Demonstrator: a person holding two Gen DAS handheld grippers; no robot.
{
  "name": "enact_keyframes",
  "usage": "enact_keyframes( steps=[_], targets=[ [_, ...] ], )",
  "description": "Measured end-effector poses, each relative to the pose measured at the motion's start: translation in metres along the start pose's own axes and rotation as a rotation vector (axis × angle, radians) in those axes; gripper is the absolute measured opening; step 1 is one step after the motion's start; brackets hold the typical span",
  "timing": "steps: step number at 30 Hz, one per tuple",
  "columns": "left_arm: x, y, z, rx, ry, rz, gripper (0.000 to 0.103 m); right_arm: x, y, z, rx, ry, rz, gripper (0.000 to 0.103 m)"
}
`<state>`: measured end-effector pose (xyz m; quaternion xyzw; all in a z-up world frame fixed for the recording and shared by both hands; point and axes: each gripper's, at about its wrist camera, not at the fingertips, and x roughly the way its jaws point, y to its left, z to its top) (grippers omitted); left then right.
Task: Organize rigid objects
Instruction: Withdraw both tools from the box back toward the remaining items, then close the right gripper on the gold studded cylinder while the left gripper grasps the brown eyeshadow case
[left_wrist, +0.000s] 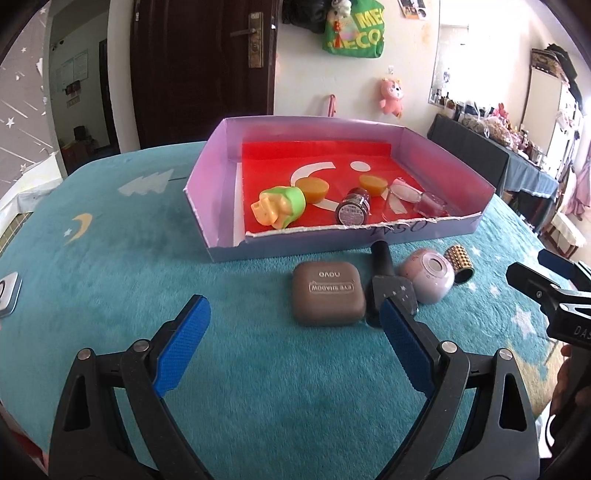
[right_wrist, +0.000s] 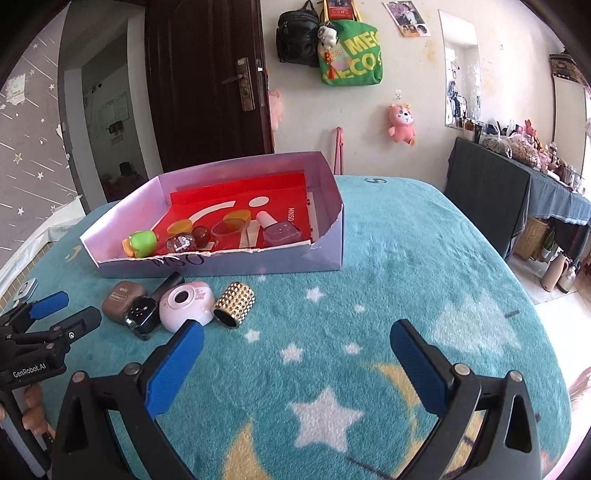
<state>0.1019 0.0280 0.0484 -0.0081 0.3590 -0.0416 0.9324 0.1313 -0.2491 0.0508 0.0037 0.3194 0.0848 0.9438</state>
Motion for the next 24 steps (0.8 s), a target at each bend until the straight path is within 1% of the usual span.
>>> enact_keyframes(
  steps=[5, 10, 13, 16, 21, 24],
  targets=[
    [0.015, 0.001, 0.009, 0.015, 0.057, -0.017, 0.094, 0.014, 0.003, 0.014, -0.038, 0.044, -0.010, 0.103],
    [0.025, 0.001, 0.016, 0.038, 0.099, -0.024, 0.094, 0.026, 0.005, 0.023, -0.046, 0.086, 0.022, 0.103],
    [0.029, -0.001, 0.020, 0.057, 0.113, -0.021, 0.094, 0.034, 0.006, 0.025, -0.045, 0.107, 0.033, 0.103],
    [0.033, -0.002, 0.023, 0.070, 0.121, -0.035, 0.094, 0.043, 0.008, 0.027, -0.040, 0.130, 0.042, 0.103],
    [0.037, -0.002, 0.027, 0.089, 0.132, -0.051, 0.094, 0.055, 0.011, 0.026, -0.042, 0.167, 0.032, 0.103],
    [0.037, -0.004, 0.029, 0.113, 0.124, -0.029, 0.094, 0.060, 0.013, 0.026, -0.050, 0.188, 0.033, 0.103]
  ],
)
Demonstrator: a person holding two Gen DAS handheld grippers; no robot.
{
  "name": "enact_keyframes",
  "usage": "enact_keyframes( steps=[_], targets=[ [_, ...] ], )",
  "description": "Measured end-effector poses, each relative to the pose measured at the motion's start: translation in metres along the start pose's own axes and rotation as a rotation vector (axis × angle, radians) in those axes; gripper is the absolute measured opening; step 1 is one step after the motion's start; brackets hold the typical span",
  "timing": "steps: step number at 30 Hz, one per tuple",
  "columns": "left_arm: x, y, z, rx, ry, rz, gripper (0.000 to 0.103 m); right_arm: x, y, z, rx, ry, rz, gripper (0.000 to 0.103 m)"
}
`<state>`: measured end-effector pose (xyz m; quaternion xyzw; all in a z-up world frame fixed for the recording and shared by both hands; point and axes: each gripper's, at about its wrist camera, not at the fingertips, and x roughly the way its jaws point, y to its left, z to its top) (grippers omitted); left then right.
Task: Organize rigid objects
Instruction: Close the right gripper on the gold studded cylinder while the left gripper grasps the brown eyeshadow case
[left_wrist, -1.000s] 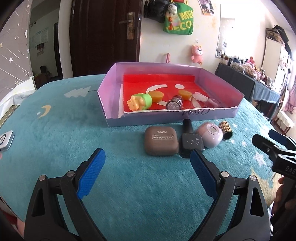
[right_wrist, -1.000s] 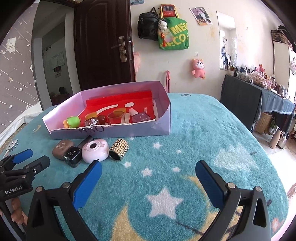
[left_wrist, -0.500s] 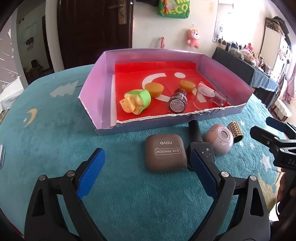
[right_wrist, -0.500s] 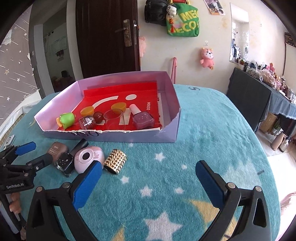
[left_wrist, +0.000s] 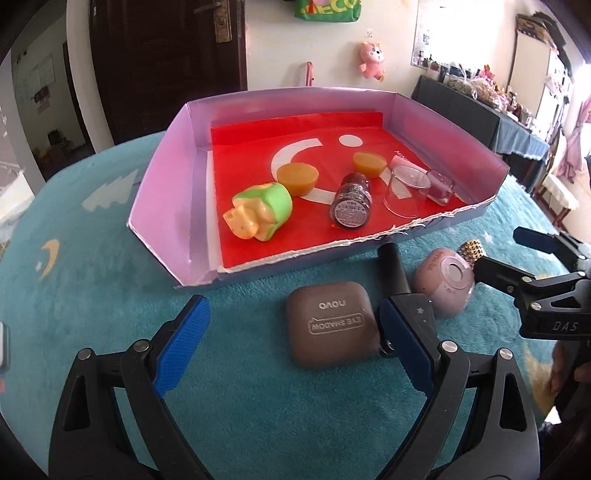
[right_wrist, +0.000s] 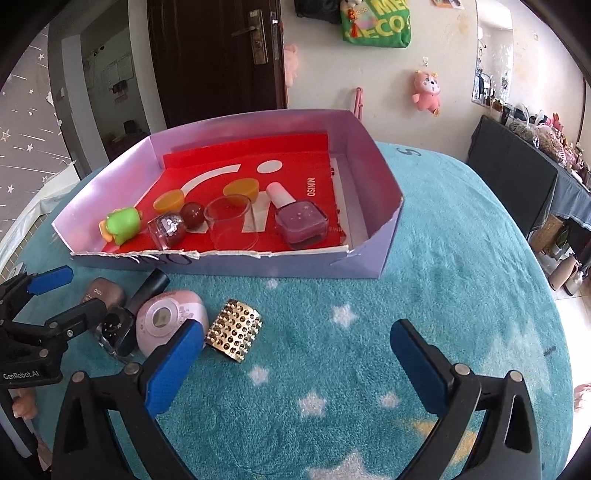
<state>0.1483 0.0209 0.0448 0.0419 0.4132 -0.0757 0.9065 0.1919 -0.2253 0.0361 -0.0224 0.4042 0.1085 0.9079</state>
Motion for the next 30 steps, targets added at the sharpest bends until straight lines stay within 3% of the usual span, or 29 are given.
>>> enact_keyframes(
  steps=[1, 10, 20, 23, 28, 30],
  targets=[
    [0.001, -0.001, 0.000, 0.020, 0.004, 0.028, 0.096, 0.001, 0.001, 0.000, -0.005, 0.006, -0.006, 0.103],
    [0.001, 0.001, -0.001, 0.058, 0.010, 0.019, 0.096, 0.006, -0.004, -0.001, 0.002, 0.043, -0.025, 0.103],
    [0.010, -0.004, 0.000, 0.082, 0.018, 0.028, 0.094, 0.007, 0.000, 0.004, -0.038, 0.027, -0.014, 0.099],
    [0.010, -0.004, 0.000, 0.080, 0.015, 0.005, 0.085, 0.010, 0.003, 0.006, -0.055, 0.027, -0.003, 0.093],
    [0.010, -0.009, 0.001, 0.085, 0.017, -0.046, 0.058, 0.011, 0.007, 0.005, -0.076, 0.024, 0.022, 0.076],
    [0.009, -0.009, 0.001, 0.078, 0.019, -0.062, 0.053, 0.011, 0.008, 0.005, -0.083, 0.020, 0.035, 0.072]
  ],
)
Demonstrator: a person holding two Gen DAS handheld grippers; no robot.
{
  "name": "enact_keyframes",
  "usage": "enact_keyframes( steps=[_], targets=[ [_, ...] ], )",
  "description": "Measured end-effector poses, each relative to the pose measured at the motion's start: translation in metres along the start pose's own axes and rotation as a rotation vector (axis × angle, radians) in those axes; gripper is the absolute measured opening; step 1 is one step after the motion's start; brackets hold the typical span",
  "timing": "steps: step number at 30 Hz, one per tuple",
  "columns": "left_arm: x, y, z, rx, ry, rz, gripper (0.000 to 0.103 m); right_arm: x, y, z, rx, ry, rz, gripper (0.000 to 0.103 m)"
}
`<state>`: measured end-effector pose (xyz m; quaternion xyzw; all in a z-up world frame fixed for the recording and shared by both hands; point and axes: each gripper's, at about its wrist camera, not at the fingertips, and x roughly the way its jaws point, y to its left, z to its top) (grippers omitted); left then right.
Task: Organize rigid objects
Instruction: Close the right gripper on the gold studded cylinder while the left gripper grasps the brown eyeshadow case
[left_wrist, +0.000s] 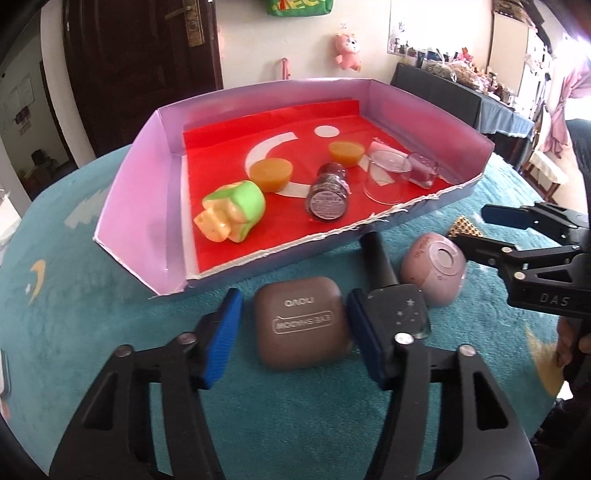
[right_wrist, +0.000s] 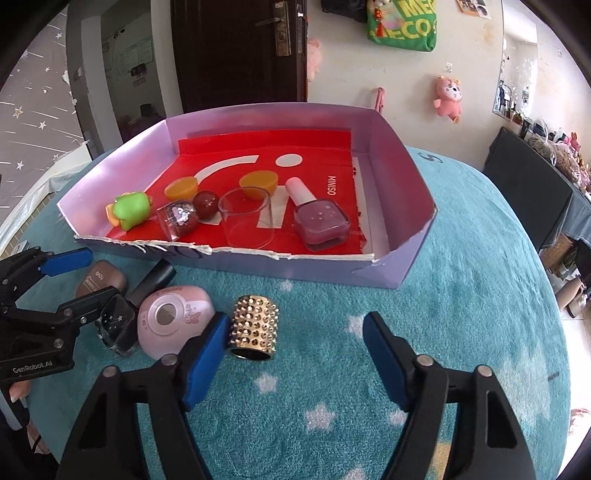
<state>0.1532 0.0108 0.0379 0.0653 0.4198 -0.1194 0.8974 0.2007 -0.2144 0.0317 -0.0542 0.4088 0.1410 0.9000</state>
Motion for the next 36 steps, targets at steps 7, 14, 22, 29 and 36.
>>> enact_keyframes(
  steps=[7, 14, 22, 29, 36],
  targets=[
    [0.000, -0.001, -0.002, 0.002, -0.011, -0.001, 0.051, -0.001, 0.004, -0.001, -0.016, -0.004, 0.034, 0.048],
    [-0.008, 0.000, -0.001, -0.014, -0.033, -0.008, 0.050, -0.009, 0.014, -0.003, -0.062, -0.037, 0.065, 0.027],
    [-0.016, -0.001, -0.001, -0.012, -0.053, -0.007, 0.050, -0.016, 0.009, -0.004, -0.053, -0.048, 0.067, 0.027],
    [-0.021, -0.001, -0.001, -0.014, -0.060, -0.007, 0.050, -0.017, 0.008, -0.005, -0.052, -0.048, 0.067, 0.027],
    [-0.047, 0.005, 0.024, -0.009, -0.124, -0.010, 0.050, -0.027, 0.006, 0.002, -0.043, -0.076, 0.107, 0.027]
  ],
)
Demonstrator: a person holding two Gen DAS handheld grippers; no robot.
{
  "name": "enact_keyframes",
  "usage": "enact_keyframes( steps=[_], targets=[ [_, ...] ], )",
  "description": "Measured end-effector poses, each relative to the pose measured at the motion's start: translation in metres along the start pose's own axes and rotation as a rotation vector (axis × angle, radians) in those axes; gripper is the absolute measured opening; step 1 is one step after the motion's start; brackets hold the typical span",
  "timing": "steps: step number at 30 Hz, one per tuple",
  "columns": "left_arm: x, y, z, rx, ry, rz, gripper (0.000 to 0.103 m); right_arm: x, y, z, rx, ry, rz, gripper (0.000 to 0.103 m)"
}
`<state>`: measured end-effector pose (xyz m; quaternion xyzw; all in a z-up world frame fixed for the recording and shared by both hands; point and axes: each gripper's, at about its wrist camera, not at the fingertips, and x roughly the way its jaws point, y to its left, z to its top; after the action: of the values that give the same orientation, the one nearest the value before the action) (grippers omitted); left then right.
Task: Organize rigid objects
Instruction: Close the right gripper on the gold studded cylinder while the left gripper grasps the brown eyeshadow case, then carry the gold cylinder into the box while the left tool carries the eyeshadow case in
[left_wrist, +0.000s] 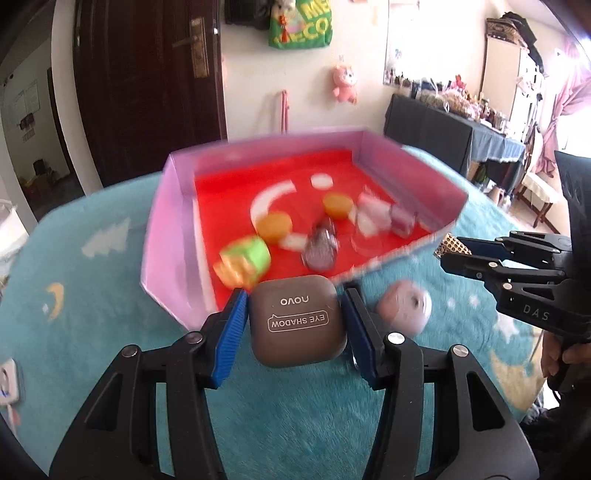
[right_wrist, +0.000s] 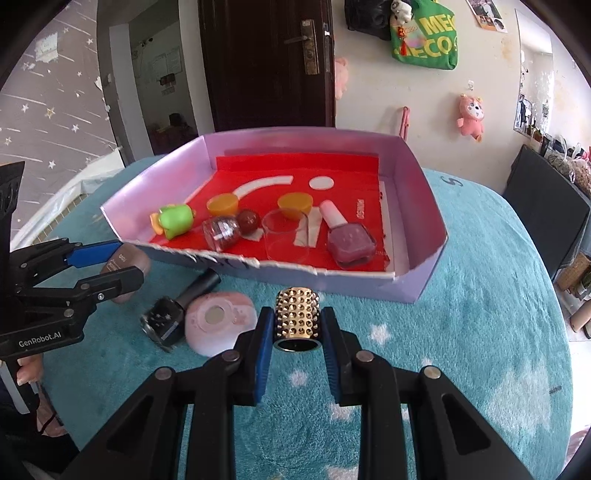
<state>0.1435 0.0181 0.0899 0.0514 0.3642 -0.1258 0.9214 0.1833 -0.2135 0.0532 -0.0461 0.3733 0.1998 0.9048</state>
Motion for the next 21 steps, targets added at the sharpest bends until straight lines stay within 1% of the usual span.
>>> enact_keyframes(
  steps=[2, 6, 8, 12, 15, 17, 21],
  targets=[
    [-0.003, 0.005, 0.016, 0.006, -0.014, -0.005, 0.050, -0.007, -0.001, 0.009, -0.004, -0.019, 0.012, 0.027],
    [0.011, 0.016, 0.052, 0.044, 0.010, 0.020, 0.050, -0.017, -0.004, 0.042, -0.033, -0.061, 0.017, 0.027],
    [0.025, 0.024, 0.068, 0.050, 0.044, 0.032, 0.050, -0.014, -0.006, 0.060, -0.046, -0.065, 0.015, 0.027],
    [0.052, 0.036, 0.089, 0.079, 0.127, 0.061, 0.050, 0.003, -0.014, 0.093, -0.073, -0.030, -0.012, 0.027],
    [0.071, 0.038, 0.096, 0.114, 0.194, 0.080, 0.050, 0.015, -0.020, 0.110, -0.094, 0.004, -0.038, 0.027],
    [0.082, 0.040, 0.098, 0.132, 0.235, 0.092, 0.050, 0.020, -0.022, 0.118, -0.108, 0.023, -0.041, 0.027],
    [0.106, 0.038, 0.101, 0.173, 0.321, 0.094, 0.050, 0.030, -0.024, 0.130, -0.133, 0.058, -0.042, 0.027]
  ],
)
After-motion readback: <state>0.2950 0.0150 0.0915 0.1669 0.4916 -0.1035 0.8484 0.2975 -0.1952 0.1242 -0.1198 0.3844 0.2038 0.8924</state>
